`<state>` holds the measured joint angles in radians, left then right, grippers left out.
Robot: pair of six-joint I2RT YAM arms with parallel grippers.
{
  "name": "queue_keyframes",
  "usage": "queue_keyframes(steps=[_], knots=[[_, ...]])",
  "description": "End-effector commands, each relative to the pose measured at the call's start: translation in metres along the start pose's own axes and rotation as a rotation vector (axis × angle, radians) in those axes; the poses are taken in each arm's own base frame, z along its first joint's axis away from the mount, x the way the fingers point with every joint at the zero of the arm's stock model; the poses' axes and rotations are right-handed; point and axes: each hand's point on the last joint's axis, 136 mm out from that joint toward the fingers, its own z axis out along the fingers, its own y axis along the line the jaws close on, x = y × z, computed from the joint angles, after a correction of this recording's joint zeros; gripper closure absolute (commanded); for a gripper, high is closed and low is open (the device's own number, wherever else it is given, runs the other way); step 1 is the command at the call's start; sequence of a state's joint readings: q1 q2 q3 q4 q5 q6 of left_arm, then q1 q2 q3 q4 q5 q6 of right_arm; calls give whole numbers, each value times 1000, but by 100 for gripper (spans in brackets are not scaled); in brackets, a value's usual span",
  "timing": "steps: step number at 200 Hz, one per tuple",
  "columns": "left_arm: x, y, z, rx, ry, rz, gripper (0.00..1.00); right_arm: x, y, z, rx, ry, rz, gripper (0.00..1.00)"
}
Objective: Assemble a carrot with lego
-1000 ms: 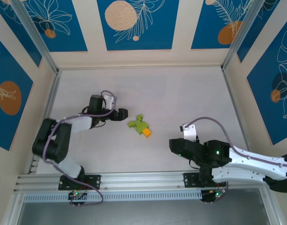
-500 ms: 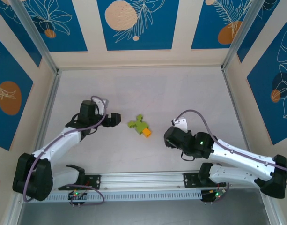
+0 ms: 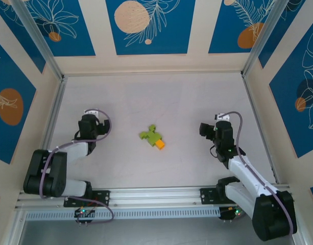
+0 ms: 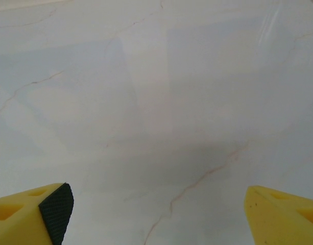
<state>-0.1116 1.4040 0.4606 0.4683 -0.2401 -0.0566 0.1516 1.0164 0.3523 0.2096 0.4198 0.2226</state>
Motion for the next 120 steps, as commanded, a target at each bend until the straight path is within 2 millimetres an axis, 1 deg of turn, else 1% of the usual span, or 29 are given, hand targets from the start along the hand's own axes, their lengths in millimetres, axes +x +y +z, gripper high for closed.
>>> queue_keyframes(steps=[1, 12, 22, 27, 29, 36, 44, 49, 70, 81, 91, 105, 120], knots=[[-29, -4, 6, 73, -87, 14, 1, -23, 18, 25, -84, -91, -53, 12], [-29, -13, 11, 142, -70, 31, 1, -19, 22, 36, -100, -64, -62, 12], [-29, -19, 13, 175, -70, 53, 1, -24, 28, 41, -127, -79, -84, 13], [-27, -20, 13, 179, -97, 58, 1, -27, 28, 45, -122, -91, -89, 12], [-23, -20, 14, 178, -101, 58, 1, -27, 28, 46, -120, -90, -90, 12], [-24, -16, 15, 174, -148, 40, 1, -31, 26, 50, -109, -98, -92, 12], [-21, -15, 14, 192, -124, 29, 1, -33, 25, 54, -106, -98, -93, 12], [-23, -16, 14, 190, -139, 31, 1, -33, 24, 56, -101, -93, -96, 13], [-21, -17, 13, 190, -131, 36, 1, -36, 25, 55, -104, -119, -116, 13], [-17, -25, 11, 226, -159, 63, 1, -38, 24, 53, -105, -144, -123, 13], [-16, -26, 9, 220, -200, 67, 1, -40, 24, 52, -114, -167, -128, 13], [-16, -24, 10, 203, -185, 66, 1, -35, 19, 59, -114, -176, -122, 13], [-16, -24, 11, 198, -181, 68, 1, -32, 23, 66, -141, -146, -129, 13]])
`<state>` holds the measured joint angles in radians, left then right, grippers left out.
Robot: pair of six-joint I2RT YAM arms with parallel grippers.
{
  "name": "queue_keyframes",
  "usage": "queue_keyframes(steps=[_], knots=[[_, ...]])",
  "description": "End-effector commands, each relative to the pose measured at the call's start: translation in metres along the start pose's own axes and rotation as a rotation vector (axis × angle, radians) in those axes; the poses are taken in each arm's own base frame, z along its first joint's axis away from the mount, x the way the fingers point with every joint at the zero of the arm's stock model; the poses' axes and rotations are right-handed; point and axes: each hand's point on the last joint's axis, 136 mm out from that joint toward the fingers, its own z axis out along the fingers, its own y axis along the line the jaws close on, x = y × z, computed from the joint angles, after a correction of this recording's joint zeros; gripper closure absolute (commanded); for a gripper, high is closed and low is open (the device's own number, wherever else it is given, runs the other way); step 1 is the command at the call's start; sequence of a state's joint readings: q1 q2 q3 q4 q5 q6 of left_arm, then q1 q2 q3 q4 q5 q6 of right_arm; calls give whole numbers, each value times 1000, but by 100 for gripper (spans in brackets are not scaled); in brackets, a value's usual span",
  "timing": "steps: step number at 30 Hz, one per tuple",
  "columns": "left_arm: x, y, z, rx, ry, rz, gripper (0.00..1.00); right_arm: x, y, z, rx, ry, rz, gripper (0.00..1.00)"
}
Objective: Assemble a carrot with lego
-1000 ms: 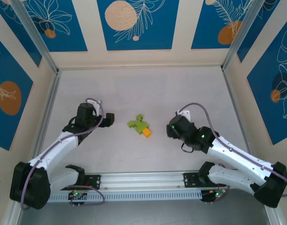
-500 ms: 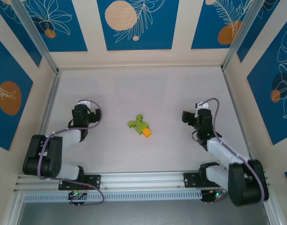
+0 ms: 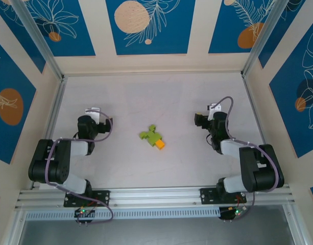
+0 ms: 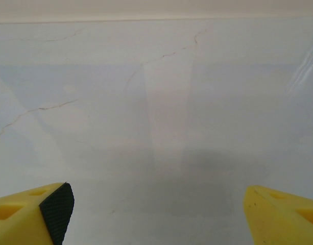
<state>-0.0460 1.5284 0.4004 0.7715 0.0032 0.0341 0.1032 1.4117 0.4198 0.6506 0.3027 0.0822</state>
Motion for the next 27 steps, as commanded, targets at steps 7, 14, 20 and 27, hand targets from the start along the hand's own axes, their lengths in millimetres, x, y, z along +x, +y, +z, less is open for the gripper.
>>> queue_keyframes(steps=[7, 14, 20, 27], knots=[[-12, -4, 1, 14, -57, 23, 1, -7, -6, 18, -68, 10, 53, 0], [-12, -4, 1, 14, -54, 22, 1, -1, -4, 13, -123, -62, 66, 0], [-12, -4, 1, 14, -52, 23, 1, 1, -2, 12, -130, -49, 55, 0], [-12, -4, 1, 14, -54, 22, 1, 1, -2, 12, -127, -42, 54, 0]])
